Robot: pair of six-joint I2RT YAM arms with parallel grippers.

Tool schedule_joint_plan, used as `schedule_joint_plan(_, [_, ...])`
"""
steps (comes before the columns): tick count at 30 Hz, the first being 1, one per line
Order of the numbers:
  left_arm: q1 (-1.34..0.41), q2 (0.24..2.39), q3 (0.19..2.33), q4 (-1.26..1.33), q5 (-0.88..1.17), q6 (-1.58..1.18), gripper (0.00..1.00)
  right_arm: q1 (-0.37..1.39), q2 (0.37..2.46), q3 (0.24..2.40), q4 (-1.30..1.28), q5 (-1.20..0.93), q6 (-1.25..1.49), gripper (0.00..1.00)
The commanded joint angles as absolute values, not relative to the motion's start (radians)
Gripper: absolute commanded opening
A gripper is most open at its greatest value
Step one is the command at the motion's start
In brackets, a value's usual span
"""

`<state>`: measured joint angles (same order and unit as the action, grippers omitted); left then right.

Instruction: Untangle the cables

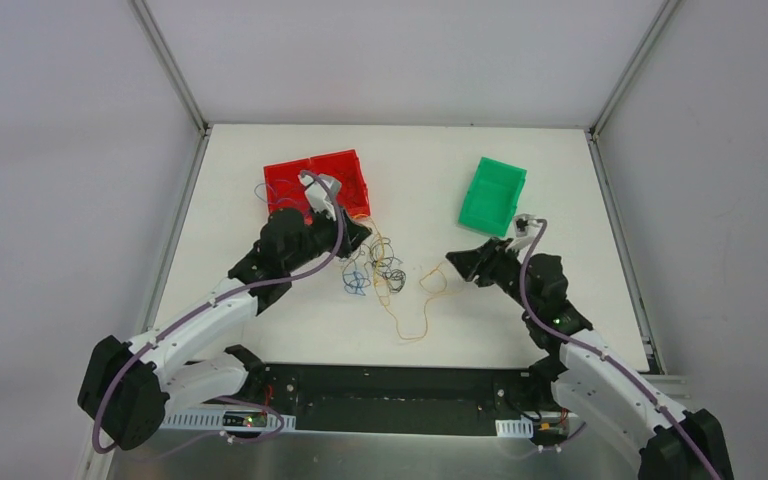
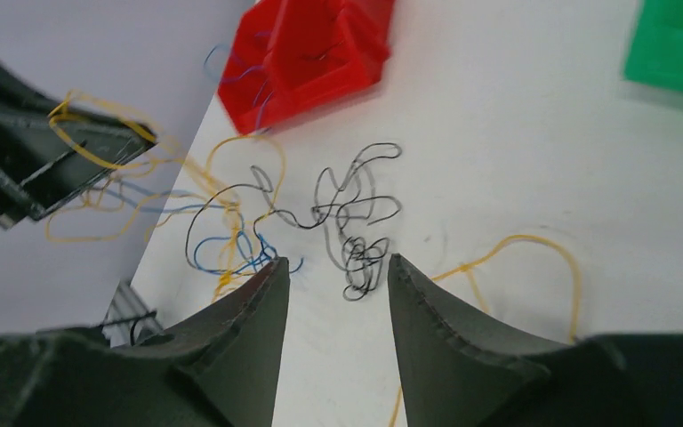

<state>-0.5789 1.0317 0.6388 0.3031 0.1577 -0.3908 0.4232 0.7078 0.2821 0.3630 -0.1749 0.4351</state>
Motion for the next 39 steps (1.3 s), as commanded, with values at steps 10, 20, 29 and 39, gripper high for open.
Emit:
schedule_joint_plan(10, [-0.725,1.143,0.737,0.403,0.5,-0.246,0.17,0.658,0.794,0.347,0.552,-0.343,0.241,0.52])
schedule_joint_plan(20, [-0.75,1.147,0.74,0.414,0.521,-0.226,0.16,0.742,0.893,0.385,0.543,-0.319,0.2,0.46])
schedule_joint_plan(29, [-0.75,1.182,0.756,0.434,0.595,-0.24,0.17,0.785,0.947,0.409,0.551,-0.292,0.188,0.51])
schedule_joint_plan(39, [-0.75,1.154,0.75,0.284,0.157,-0.29,0.51,0.795,0.859,0.375,0.532,-0.04,0.243,0.0])
